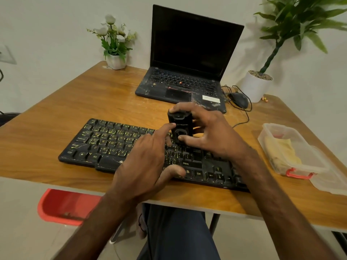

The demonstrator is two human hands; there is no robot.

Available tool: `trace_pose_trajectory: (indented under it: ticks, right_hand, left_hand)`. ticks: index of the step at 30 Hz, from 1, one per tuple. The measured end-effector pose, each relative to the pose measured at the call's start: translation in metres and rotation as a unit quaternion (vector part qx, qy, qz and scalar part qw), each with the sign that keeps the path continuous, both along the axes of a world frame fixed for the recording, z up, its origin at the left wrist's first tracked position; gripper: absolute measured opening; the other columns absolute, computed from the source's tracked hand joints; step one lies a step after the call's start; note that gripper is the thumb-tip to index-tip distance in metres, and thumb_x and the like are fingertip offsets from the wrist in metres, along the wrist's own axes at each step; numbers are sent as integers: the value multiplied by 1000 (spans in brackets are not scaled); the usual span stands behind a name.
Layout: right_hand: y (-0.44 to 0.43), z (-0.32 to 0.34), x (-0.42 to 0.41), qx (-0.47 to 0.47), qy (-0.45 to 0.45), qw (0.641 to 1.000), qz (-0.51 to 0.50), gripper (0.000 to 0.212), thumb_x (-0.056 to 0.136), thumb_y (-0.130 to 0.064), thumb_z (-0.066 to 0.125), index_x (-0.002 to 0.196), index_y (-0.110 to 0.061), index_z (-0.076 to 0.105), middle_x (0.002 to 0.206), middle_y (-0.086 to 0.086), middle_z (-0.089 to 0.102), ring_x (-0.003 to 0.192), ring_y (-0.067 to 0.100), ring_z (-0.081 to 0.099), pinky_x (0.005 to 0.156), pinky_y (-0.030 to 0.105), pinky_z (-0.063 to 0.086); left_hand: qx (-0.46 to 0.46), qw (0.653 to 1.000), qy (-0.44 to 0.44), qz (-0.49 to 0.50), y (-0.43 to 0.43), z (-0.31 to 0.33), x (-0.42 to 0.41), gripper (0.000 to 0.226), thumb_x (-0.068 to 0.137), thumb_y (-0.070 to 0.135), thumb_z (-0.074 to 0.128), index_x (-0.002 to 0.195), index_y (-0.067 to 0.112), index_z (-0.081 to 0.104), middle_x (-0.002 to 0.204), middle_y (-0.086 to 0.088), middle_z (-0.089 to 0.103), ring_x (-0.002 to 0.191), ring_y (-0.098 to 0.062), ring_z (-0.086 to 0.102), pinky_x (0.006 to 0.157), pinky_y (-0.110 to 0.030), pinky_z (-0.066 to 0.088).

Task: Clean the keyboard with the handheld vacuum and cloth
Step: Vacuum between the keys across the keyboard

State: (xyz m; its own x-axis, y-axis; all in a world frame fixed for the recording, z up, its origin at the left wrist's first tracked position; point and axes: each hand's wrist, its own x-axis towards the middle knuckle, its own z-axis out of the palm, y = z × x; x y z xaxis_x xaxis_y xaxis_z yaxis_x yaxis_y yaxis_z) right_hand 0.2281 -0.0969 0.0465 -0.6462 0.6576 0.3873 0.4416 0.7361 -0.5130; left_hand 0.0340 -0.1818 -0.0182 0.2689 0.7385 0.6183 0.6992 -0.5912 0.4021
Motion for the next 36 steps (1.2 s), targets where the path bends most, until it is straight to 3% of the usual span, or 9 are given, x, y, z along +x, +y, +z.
trace_pose_trajectory:
  ticks: [5,10,14,20,26,31,36]
  right_hand:
    - [5,-2,-4,35,4,998,-60,68,83,-14,78,139,-32,45,129,-2,58,101,12,67,75,31,62]
    - [-9,2,-1,-30,29,999,-4,66,81,-9,80,137,-26,49,129,-7,59,102,7,67,77,24,60]
    - [1,-1,-4,41,0,998,-57,67,84,-15,77,140,-31,44,131,1,59,105,13,66,76,31,62]
    - [-12,-2,2,-49,51,997,-2,66,80,-9,80,136,-26,50,127,-8,59,102,9,68,77,26,60]
    - [-5,-6,1,-12,76,995,-58,66,82,-12,79,138,-26,47,129,-5,57,109,11,64,78,31,61]
    - [-24,-4,9,-73,68,995,-8,66,79,-11,82,134,-32,50,128,-10,58,99,10,69,72,27,61]
    - [-22,-9,8,13,48,997,-58,68,82,-16,79,139,-32,45,131,-7,58,109,10,65,79,30,61]
  left_hand:
    - [0,999,32,9,-4,-1,0,81,95,76,18,151,17,19,114,-4,56,92,-10,49,97,-34,39]
    - [0,999,34,19,-1,-1,1,83,94,77,15,150,16,19,111,-3,57,92,-9,49,98,-34,38]
    - [1,999,34,14,-2,0,1,82,95,76,16,150,15,19,113,-4,58,93,-10,51,99,-35,38]
    - [4,998,57,31,-2,0,1,84,97,74,15,149,9,23,121,-10,57,96,-13,52,99,-37,39]
    - [-1,999,44,26,-4,1,2,83,96,76,16,150,12,21,116,-5,57,96,-6,47,100,-33,36]
    - [-1,999,39,29,-4,0,2,83,96,76,16,148,11,23,119,-9,57,100,-13,53,102,-32,35]
    - [-9,999,29,11,-2,-1,0,82,97,74,14,147,11,24,123,-9,54,103,-15,55,102,-37,41]
